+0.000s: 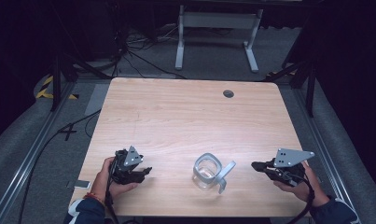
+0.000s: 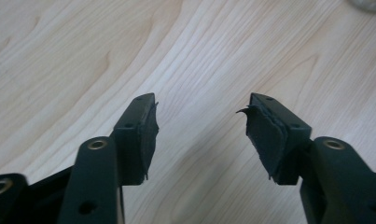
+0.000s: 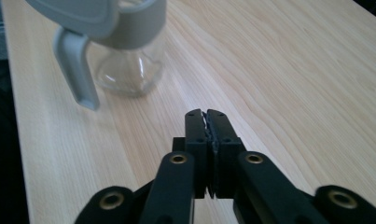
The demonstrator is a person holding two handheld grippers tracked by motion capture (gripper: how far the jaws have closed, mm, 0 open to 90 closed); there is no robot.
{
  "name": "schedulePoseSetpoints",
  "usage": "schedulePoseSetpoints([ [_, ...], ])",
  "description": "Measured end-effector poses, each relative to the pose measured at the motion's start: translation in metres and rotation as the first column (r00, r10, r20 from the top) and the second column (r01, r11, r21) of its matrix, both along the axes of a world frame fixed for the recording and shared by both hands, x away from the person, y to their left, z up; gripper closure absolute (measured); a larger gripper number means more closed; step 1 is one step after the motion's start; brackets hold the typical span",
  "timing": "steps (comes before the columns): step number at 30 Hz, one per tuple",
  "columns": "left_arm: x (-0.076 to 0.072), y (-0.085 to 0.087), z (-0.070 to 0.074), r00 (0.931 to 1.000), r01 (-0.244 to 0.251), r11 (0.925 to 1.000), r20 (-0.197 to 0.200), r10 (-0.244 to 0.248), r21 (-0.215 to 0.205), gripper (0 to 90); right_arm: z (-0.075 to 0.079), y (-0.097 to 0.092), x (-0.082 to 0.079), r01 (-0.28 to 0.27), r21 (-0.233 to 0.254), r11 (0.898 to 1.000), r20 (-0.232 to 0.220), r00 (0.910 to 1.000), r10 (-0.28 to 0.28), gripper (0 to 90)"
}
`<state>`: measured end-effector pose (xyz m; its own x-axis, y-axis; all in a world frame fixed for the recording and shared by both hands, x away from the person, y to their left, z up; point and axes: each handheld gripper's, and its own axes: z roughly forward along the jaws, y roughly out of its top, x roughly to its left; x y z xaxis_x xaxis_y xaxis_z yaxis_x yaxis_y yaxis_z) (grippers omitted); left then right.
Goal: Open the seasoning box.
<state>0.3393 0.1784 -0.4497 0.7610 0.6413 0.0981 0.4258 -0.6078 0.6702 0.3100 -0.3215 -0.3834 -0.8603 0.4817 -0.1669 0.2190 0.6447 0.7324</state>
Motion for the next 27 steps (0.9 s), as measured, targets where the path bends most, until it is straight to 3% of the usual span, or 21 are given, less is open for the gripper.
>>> schedulePoseSetpoints([
  [4, -0.001, 0.012, -0.008, 0.9998, -0.013, 0.9999, -0.016, 0.013, -0.002, 37.4, -0.008, -0.012, 0.0, 0.036, -0.017, 0.999, -0.008, 0.9993, -0.036, 82.0],
  [11, -0.001, 0.024, -0.02, 0.9984, -0.026, 0.9993, -0.051, 0.025, -0.026, 33.4, -0.022, -0.037, 0.001, 0.101, 0.002, 0.995, -0.026, 0.9945, -0.101, 76.9],
  [14, 0.0, 0.027, -0.023, 0.9976, -0.034, 0.9973, -0.063, 0.03, -0.066, 32.2, -0.032, -0.048, 0.001, 0.144, -0.01, 0.99, -0.037, 0.9889, -0.144, 72.0],
  [19, 0.0, 0.031, -0.026, 0.9973, -0.04, 0.9947, -0.065, 0.033, -0.095, 29.3, -0.047, -0.066, 0.0, 0.202, -0.001, 0.979, -0.051, 0.9781, -0.202, 63.8],
  [27, -0.001, 0.034, -0.031, 0.999, -0.04, 0.9908, -0.027, 0.036, -0.129, 25.7, -0.064, -0.091, -0.002, 0.296, 0.036, 0.955, -0.073, 0.9533, -0.293, 48.4],
])
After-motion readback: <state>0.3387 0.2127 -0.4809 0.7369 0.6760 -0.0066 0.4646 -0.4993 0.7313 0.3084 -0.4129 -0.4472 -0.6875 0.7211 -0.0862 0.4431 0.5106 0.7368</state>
